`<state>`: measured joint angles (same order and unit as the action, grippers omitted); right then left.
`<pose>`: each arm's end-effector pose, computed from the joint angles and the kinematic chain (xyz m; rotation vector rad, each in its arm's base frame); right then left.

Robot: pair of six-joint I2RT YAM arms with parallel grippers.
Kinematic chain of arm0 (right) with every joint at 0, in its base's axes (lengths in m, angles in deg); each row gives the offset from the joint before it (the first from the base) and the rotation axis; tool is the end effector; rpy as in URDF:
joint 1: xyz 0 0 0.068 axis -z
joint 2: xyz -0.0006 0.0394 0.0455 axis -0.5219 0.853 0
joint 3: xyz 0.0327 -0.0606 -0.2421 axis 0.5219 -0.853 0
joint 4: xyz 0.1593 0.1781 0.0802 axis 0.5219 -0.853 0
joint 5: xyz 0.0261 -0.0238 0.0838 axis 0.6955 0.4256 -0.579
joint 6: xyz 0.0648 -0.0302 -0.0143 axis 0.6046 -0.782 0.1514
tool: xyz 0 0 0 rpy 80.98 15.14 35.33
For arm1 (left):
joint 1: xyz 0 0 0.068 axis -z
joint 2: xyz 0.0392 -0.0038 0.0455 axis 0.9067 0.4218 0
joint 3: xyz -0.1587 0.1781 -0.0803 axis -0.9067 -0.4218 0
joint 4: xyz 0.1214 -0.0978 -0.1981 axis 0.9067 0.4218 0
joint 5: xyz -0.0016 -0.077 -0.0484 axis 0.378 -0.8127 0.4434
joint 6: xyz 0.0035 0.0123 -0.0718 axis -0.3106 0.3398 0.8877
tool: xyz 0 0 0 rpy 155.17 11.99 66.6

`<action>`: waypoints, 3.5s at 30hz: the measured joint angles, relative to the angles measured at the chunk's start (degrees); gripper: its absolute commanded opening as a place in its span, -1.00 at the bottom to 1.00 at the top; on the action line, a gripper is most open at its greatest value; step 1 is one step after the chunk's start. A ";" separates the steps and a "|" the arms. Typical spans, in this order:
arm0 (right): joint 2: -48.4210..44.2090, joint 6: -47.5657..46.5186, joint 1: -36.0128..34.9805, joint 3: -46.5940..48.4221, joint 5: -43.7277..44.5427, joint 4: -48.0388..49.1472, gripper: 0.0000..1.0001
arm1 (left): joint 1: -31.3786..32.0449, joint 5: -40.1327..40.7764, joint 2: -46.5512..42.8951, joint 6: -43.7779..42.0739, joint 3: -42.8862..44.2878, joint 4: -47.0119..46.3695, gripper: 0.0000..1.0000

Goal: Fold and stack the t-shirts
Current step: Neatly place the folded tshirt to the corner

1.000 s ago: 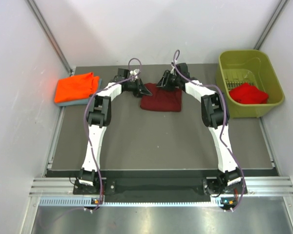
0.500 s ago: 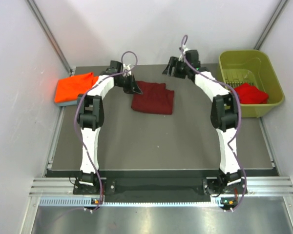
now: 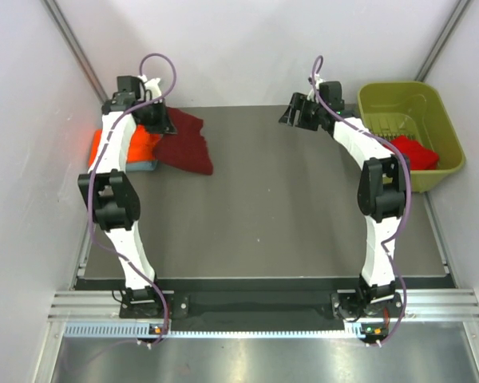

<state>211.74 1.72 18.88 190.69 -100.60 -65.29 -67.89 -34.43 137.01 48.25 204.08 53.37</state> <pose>0.4871 0.1313 0.2415 -0.0435 2.1745 0.7491 0.4525 -0.0046 0.2814 0.1309 2.3892 -0.5447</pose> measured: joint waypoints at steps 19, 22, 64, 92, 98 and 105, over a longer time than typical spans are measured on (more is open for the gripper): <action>0.00 1.44 0.00 -1.73 -2.16 -0.22 0.45 | -7.45 9.57 -2.84 -7.39 6.29 3.61 -1.00; 0.00 1.73 0.00 -2.34 -2.43 -0.28 0.45 | -7.41 10.84 -2.84 -8.31 7.43 3.54 -1.00; 0.00 5.25 0.96 -5.44 -5.81 1.31 0.44 | -7.21 41.22 -0.63 -20.48 8.00 -3.72 -1.00; 0.00 4.90 1.14 -8.04 -5.77 2.43 0.44 | -4.61 63.76 15.12 -24.63 10.71 -19.41 -0.94; -0.11 4.70 1.14 -8.72 -5.73 2.36 0.45 | -4.79 65.92 16.98 -25.59 10.91 -21.38 -0.38; -0.22 4.70 1.14 -8.72 -5.75 2.38 0.45 | -4.48 67.98 17.11 -25.75 13.14 -24.17 0.40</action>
<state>211.53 6.42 20.02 181.97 -106.35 -62.91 -72.37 33.55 154.12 22.50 217.21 29.19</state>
